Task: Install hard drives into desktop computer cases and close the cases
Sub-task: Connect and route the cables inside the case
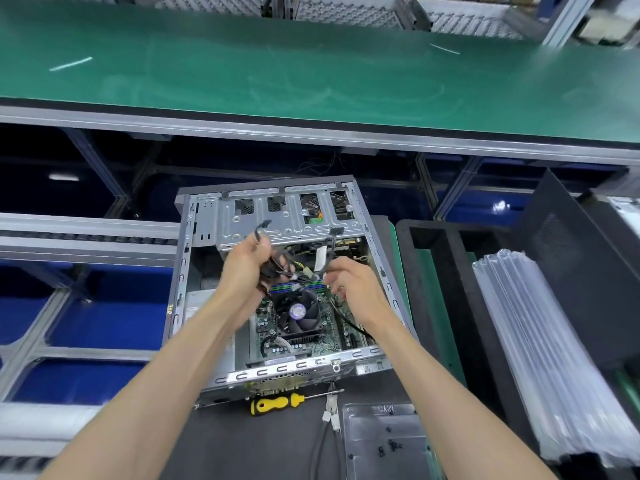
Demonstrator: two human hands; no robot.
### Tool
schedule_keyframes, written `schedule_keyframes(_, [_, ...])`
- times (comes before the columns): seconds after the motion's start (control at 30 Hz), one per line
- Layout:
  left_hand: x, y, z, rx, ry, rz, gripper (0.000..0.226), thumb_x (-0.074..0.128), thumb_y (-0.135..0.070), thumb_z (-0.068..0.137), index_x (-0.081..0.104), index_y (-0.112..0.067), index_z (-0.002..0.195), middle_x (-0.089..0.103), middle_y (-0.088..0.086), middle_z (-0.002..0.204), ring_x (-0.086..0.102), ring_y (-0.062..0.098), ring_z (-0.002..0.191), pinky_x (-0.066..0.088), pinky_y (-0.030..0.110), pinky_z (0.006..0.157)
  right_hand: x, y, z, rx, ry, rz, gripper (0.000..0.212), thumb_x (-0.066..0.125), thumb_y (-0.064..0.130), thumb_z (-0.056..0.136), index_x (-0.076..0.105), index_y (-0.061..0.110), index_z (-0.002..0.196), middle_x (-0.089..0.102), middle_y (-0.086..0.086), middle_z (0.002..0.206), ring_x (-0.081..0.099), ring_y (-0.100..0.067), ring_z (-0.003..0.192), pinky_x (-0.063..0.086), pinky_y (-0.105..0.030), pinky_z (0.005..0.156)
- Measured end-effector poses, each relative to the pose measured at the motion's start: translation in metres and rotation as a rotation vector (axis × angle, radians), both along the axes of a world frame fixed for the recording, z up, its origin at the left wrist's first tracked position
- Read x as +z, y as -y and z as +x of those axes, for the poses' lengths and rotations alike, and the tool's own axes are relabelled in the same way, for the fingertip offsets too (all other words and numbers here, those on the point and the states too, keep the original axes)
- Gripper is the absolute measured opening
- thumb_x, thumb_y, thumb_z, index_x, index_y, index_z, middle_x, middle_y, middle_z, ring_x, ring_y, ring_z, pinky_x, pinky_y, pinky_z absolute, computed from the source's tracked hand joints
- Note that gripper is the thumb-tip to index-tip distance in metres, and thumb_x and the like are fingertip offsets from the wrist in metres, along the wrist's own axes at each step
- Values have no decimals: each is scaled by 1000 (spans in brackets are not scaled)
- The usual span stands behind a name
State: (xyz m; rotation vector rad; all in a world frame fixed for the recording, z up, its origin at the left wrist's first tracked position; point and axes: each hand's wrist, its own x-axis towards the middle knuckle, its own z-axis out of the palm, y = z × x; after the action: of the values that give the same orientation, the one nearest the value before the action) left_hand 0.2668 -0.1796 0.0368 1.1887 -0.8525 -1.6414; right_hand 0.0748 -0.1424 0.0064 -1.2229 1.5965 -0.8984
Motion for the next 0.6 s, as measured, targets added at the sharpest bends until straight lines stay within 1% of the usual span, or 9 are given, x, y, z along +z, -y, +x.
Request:
schedule_keyframes(0.1, [-12,-15,-18,-72,53,51,17,45,-17,107,51,-13,92,67,4,72,67,21,67,56,37,66,1,-2,0,-13,182,-39,22,44,22,91,63,26,101,72,-8,95,60,-16,75,45,-36,71])
schedule_keyframes(0.17, [-19,-20,-23,-154,156,46,16,46,-15,107,54,-9,95,70,10,79,68,23,70,55,39,66,0,-1,-1,-52,139,-71,21,42,36,101,58,22,105,73,-2,88,62,-15,67,50,-37,76])
schedule_keyframes(0.23, [-22,-23,-26,-246,331,-4,16,48,-17,107,58,-6,102,74,8,80,69,20,75,50,36,70,-2,-1,-1,-58,60,-113,16,40,30,106,53,21,106,69,1,78,58,-14,57,52,-36,73])
schedule_keyframes(0.3, [-23,-20,-24,-272,484,-81,13,53,-12,103,65,-15,104,77,-3,85,69,6,82,45,29,78,-3,-1,-1,-58,28,-130,16,36,21,108,52,24,106,66,2,72,54,-13,52,51,-29,65])
schedule_keyframes(0.37, [-18,-16,-21,-266,473,-105,25,58,-1,98,66,-22,109,77,-4,94,69,0,90,43,24,83,-2,-2,-2,-70,24,-124,18,34,18,108,51,24,106,65,1,69,52,-13,50,48,-26,58])
schedule_keyframes(0.43, [-15,-9,-17,-263,403,-98,33,59,3,95,65,-23,114,78,1,96,70,4,93,44,24,84,-2,-2,-2,-88,29,-120,19,33,16,108,51,23,105,63,-1,67,49,-14,48,47,-26,55])
schedule_keyframes(0.5, [-12,-3,-16,-240,328,-89,16,58,-7,99,70,-16,105,78,6,99,71,13,101,45,29,88,-1,-2,-1,-97,26,-121,20,33,13,108,50,22,104,61,-1,67,48,-14,48,46,-28,54])
schedule_keyframes(0.53, [-10,-2,-16,-214,298,-82,17,56,-14,102,72,-12,98,77,8,100,71,19,102,47,31,89,-1,-2,-1,-95,30,-124,20,32,13,108,50,22,104,61,-1,66,48,-14,48,47,-31,56])
schedule_keyframes(0.6, [-8,2,-18,-186,318,-77,29,52,-25,105,73,-11,92,77,10,91,74,20,89,50,30,82,-1,-3,-1,-75,36,-139,19,33,16,108,49,24,106,62,1,66,48,-16,50,50,-37,60])
